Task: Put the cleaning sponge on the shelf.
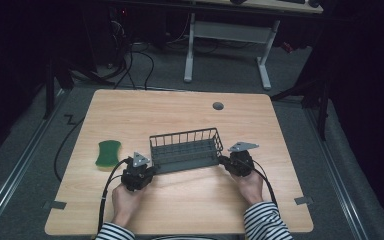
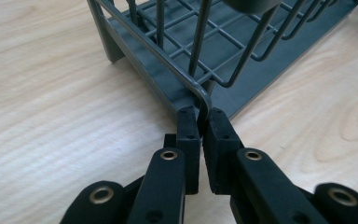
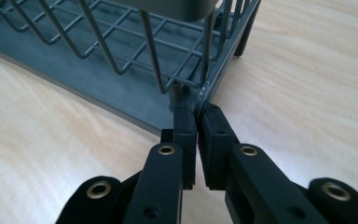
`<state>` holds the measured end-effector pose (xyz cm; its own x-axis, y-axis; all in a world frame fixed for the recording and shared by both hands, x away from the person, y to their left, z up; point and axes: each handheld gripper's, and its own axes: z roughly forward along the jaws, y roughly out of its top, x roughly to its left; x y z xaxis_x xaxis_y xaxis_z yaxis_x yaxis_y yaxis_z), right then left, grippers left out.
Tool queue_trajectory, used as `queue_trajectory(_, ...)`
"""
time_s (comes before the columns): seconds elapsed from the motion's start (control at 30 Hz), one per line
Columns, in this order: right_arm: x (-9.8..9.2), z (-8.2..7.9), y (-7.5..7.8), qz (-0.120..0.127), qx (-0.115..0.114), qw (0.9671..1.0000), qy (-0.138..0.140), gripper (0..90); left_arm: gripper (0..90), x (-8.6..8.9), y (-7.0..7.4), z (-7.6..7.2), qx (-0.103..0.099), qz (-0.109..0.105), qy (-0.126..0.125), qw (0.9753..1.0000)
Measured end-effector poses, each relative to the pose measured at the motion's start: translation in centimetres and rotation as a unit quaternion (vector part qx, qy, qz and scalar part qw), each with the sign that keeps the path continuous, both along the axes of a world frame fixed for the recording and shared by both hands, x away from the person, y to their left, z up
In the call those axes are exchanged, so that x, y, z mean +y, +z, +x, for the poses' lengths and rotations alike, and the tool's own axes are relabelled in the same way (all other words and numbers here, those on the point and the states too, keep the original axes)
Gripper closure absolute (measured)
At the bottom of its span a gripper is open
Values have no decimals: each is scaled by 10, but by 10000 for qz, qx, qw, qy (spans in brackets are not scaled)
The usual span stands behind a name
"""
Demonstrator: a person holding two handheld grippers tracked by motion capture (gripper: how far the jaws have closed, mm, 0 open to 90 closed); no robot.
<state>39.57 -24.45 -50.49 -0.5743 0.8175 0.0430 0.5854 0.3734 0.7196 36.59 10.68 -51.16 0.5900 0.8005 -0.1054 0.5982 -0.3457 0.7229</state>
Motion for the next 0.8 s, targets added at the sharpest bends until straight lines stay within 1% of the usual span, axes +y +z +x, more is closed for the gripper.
queue_trajectory(0.07, -5, -7, -1, 50, 3, 10000, -15, 861, 853, -4, 0, -5, -15, -12, -78, 10000)
queue_trajectory(0.13, -10, -14, 0, 46, -4, 10000, -39, 862, 852, -8, 0, -8, -21, -18, -147, 9999)
queue_trajectory(0.23, -17, -25, 0, -17, -40, 9999, -94, 861, 849, -14, -1, -13, -18, -93, -252, 9996)
queue_trajectory(0.37, -26, -37, -1, 14, -105, 9998, -190, 861, 845, -20, -2, -15, -2, -178, -316, 9993)
queue_trajectory(0.43, -29, -43, -2, -24, -154, 9996, -229, 861, 845, -24, -2, -16, 0, -191, -358, 9992)
queue_trajectory(0.5, -33, -47, -2, -40, -167, 9995, -249, 861, 845, -27, -2, -18, 5, -204, -397, 9990)
queue_trajectory(0.63, -41, -53, -2, 28, -164, 9994, -317, 861, 843, -34, -2, -21, 5, -196, -496, 9986)
queue_trajectory(0.8, -48, -61, -3, 39, -183, 9991, -389, 861, 843, -40, -2, -23, -17, -191, -548, 9983)
